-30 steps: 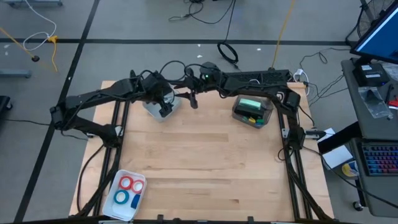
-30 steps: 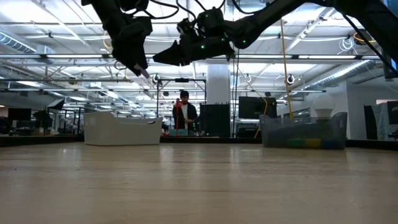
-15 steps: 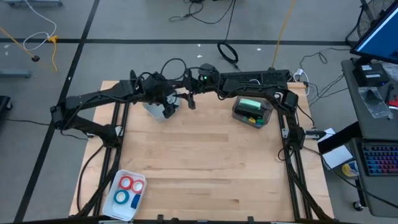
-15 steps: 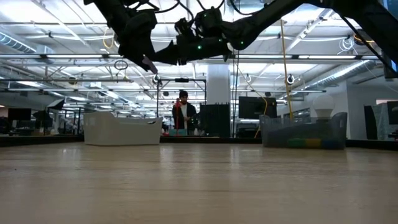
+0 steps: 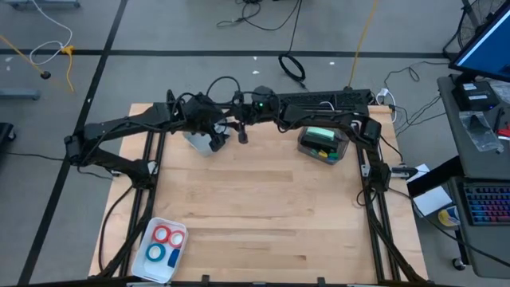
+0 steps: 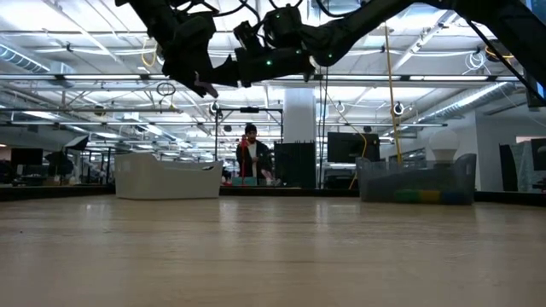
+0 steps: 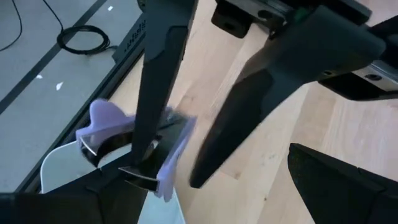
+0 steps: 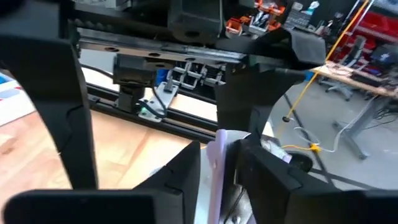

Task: Pick and place Stapler, Stapler remover, tape
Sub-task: Put the purple staple remover into the grey bin, then return to Home Position

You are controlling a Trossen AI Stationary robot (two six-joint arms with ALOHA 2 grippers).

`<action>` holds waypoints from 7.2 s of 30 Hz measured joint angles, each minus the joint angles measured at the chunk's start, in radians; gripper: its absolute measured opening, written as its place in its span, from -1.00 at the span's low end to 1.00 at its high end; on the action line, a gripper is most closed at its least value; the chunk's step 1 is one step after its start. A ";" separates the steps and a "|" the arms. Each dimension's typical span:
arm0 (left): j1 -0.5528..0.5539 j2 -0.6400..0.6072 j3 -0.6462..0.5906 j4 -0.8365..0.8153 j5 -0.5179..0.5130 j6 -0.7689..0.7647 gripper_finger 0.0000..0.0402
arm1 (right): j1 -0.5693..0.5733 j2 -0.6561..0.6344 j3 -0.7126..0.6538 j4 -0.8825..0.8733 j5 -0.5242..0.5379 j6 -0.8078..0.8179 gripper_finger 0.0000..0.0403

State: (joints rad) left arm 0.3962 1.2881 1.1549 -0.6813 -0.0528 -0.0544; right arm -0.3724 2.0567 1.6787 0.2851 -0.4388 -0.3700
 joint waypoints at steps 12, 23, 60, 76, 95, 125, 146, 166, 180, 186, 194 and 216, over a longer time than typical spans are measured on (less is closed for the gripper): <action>0.014 0.000 -0.003 -0.112 -0.097 -0.039 0.82 | 0.006 0.104 0.001 0.087 0.023 0.096 -0.97; 0.023 0.000 0.001 -0.174 -0.138 -0.003 0.82 | 0.001 0.106 0.000 0.057 0.020 0.097 -1.00; 0.037 -0.116 0.001 -0.286 -0.400 -0.139 0.82 | -0.001 0.423 0.325 -0.164 0.021 0.174 -1.00; 0.037 -0.116 0.001 -0.286 -0.400 -0.098 0.82 | 0.017 0.425 0.325 -0.182 0.046 0.172 -0.72; 0.040 -0.233 -0.051 -0.187 -0.305 -0.130 0.82 | -0.030 -0.174 0.045 -0.518 0.281 0.044 -0.70; -0.209 -0.717 -0.768 0.485 -0.112 -0.611 0.82 | -0.033 -1.557 -1.329 -0.131 0.417 0.610 -0.95; -0.242 -1.101 -1.109 0.891 0.090 -0.333 0.82 | -0.033 -1.729 -1.660 -0.044 0.412 1.074 -0.92; -0.268 -1.139 -1.140 0.773 0.244 -0.227 0.82 | -0.031 -1.728 -1.662 0.146 0.121 0.675 -0.94; -0.267 -1.139 -1.140 0.774 0.228 -0.194 0.82 | -0.032 -1.728 -1.663 0.106 0.229 0.644 -0.93; -0.267 -1.139 -1.140 0.775 0.228 -0.195 0.82 | -0.032 -1.728 -1.664 0.106 0.229 0.645 -0.93; -0.267 -1.139 -1.140 0.775 0.227 -0.198 0.82 | -0.031 -1.729 -1.664 0.106 0.228 0.645 -0.94; -0.267 -1.139 -1.140 0.783 0.227 -0.195 0.82 | -0.025 -1.886 -1.664 0.098 0.228 0.645 -0.94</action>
State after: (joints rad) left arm 0.1295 0.1486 0.0151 0.1017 0.1741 -0.2497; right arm -0.3977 0.1711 0.0151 0.3836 -0.2108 0.2752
